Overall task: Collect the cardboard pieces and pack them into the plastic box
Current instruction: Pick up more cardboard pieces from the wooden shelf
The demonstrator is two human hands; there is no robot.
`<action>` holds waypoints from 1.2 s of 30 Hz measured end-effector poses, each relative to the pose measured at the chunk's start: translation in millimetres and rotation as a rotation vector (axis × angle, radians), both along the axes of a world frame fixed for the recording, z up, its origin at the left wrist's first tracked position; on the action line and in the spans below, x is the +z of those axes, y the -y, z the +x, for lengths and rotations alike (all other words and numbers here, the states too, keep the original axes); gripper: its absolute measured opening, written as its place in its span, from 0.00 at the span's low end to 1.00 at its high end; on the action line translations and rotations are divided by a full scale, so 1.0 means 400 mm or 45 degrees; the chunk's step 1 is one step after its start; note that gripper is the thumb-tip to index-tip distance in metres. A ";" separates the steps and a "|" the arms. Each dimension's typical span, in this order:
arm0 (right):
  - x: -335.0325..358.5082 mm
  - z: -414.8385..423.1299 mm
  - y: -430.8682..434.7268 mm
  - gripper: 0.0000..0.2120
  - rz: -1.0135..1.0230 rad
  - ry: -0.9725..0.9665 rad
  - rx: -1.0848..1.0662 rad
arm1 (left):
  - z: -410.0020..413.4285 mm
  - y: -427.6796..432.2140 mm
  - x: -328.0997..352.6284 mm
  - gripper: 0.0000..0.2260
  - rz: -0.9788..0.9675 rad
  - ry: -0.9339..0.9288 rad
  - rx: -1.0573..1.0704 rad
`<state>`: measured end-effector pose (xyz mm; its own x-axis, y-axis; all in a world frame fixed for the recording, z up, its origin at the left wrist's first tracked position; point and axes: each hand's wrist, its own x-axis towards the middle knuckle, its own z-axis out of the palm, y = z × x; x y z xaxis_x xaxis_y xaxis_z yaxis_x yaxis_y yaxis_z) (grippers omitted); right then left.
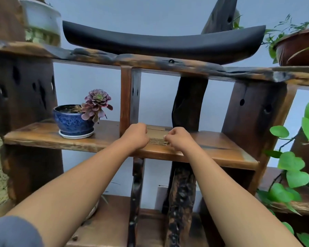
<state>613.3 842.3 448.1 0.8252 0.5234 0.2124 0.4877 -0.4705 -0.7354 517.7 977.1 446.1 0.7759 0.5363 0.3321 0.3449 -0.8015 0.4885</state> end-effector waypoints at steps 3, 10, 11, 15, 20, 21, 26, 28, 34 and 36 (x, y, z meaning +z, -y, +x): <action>-0.008 0.067 -0.043 0.13 -0.083 -0.054 -0.045 | 0.051 -0.030 -0.014 0.12 0.051 -0.072 -0.028; -0.008 0.157 -0.122 0.16 -0.323 -0.106 -0.068 | 0.142 -0.069 -0.026 0.13 0.273 -0.244 -0.054; -0.004 0.163 -0.132 0.16 -0.348 -0.080 -0.077 | 0.148 -0.069 -0.027 0.13 0.315 -0.264 -0.041; 0.007 0.175 -0.163 0.16 -0.326 -0.151 -0.114 | 0.165 -0.069 -0.036 0.14 0.425 -0.309 -0.008; 0.010 0.179 -0.176 0.19 0.123 -0.626 -0.150 | 0.167 -0.067 -0.025 0.13 0.409 -0.312 0.004; 0.010 0.177 -0.175 0.16 0.251 -0.772 -0.141 | 0.165 -0.066 -0.023 0.13 0.404 -0.311 0.005; -0.014 0.149 -0.171 0.18 0.550 -1.085 -0.082 | 0.144 -0.064 -0.032 0.14 0.365 -0.318 -0.026; -0.020 0.124 -0.161 0.14 0.596 -1.105 -0.094 | 0.126 -0.058 -0.041 0.14 0.340 -0.305 -0.037; -0.017 0.058 -0.065 0.15 0.701 -1.042 -0.107 | 0.064 -0.012 -0.033 0.10 0.106 -0.155 -0.089; -0.014 0.029 -0.024 0.11 0.791 -1.037 -0.091 | 0.042 0.007 -0.027 0.12 0.054 -0.078 -0.104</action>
